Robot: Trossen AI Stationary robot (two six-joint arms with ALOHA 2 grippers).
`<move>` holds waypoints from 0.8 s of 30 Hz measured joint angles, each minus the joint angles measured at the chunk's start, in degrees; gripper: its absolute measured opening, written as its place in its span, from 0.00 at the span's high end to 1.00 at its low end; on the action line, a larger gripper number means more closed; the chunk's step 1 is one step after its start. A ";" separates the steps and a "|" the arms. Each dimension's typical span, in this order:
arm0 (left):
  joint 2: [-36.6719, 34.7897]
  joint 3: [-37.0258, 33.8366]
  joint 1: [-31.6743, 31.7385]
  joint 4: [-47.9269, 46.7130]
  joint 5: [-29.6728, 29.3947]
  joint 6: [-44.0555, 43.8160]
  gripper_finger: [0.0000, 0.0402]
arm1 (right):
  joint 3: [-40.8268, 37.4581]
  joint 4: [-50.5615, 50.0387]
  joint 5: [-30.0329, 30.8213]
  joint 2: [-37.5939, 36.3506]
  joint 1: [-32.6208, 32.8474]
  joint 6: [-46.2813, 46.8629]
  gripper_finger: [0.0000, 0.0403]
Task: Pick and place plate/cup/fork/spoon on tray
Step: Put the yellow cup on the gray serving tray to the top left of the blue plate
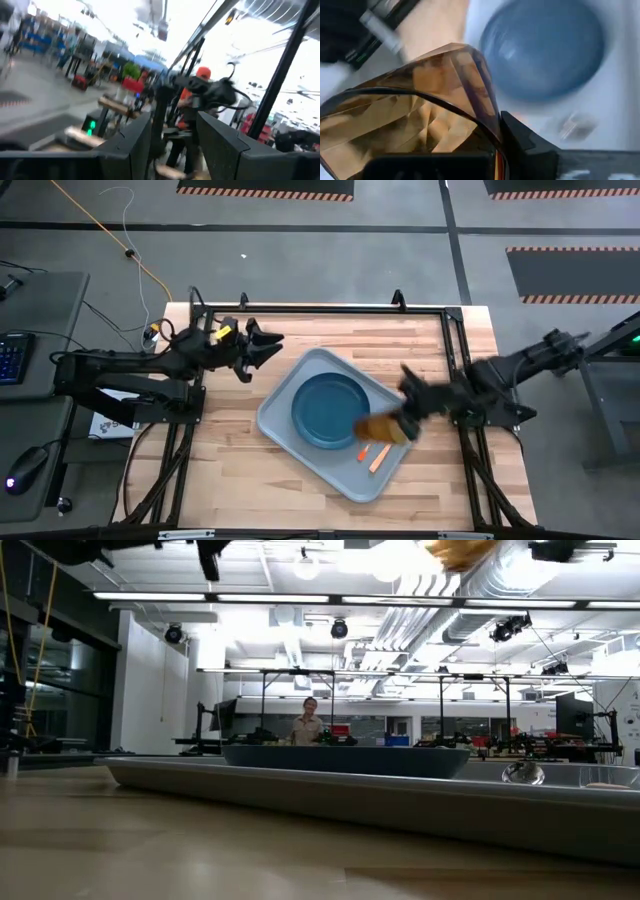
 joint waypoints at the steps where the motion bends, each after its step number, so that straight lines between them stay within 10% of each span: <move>1: 0.00 0.53 0.01 0.57 -0.01 0.80 0.63 | 2.30 -0.85 0.94 1.43 -3.60 -4.45 1.00; 11: 0.00 5.46 -0.01 1.08 0.00 6.27 0.63 | 18.24 -0.38 7.79 20.24 -28.87 -28.86 1.00; 24: 0.00 5.79 -0.05 1.02 0.02 6.21 0.63 | 22.18 0.02 3.77 40.18 -35.63 -31.64 1.00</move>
